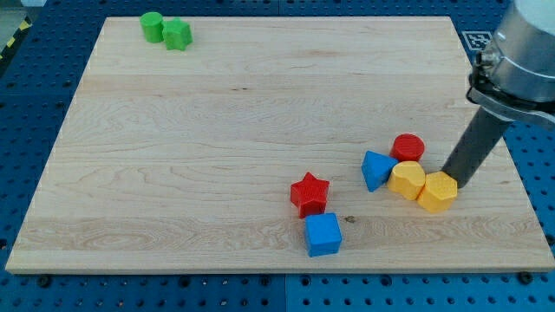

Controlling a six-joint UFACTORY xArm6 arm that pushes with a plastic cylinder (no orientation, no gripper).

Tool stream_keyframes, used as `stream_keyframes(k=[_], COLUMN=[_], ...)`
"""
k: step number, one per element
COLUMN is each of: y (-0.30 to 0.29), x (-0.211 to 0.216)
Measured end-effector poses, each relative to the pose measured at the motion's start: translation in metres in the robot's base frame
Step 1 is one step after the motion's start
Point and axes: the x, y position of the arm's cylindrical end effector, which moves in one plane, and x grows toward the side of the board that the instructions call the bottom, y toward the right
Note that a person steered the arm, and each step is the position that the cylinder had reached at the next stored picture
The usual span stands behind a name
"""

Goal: Push the yellow hexagon towards the blue cube

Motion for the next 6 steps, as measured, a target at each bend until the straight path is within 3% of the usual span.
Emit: stream_keyframes(k=[1, 6], y=[-0.02, -0.003], x=[0.001, 0.042])
